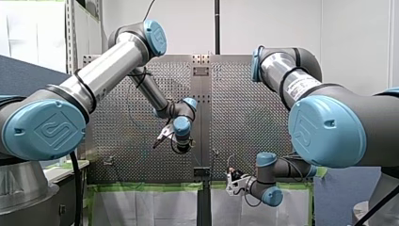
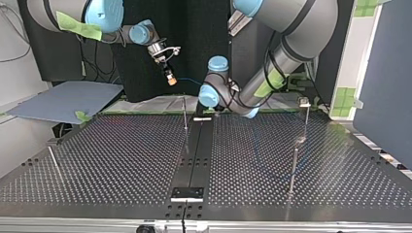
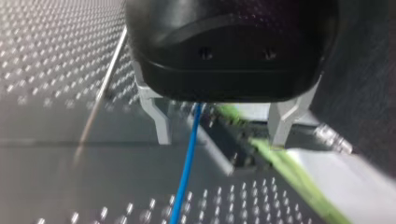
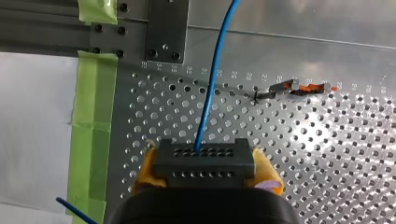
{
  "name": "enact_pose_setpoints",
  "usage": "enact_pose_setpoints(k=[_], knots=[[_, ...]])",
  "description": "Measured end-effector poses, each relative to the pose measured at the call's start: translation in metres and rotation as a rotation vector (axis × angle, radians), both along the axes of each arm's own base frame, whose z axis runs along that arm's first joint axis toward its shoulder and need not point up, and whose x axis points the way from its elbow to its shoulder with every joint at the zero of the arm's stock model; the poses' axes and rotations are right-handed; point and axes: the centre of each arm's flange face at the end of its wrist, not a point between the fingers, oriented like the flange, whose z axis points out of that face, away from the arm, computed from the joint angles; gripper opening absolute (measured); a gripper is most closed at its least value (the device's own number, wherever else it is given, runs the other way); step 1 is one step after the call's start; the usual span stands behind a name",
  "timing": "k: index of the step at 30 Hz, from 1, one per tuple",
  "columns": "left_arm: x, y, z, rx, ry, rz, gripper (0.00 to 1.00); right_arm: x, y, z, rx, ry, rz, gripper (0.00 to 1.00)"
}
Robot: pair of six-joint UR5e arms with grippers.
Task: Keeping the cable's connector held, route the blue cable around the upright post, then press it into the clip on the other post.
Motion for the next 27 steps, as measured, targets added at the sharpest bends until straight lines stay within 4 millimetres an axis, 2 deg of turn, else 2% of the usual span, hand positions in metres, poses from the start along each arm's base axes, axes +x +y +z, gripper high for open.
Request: enact_pose_setpoints(k=[11, 21, 27], knots=[[-0.023, -0.015, -0.003, 0.009, 0.097, -0.089, 1.0, 0.0, -0.001, 0.0, 0.008, 0.004, 0.008, 0.0], [-0.035, -0.027, -0.011, 0.006, 0.122, -0.113, 1.0, 0.002, -0.001, 0.0, 0.003, 0.006, 0.027, 0.0], [-0.05, -0.04, -0.039, -0.006, 0.154, -0.133, 1.0, 0.002, -0.002, 0.0, 0.001, 0.006, 0.036, 0.0]])
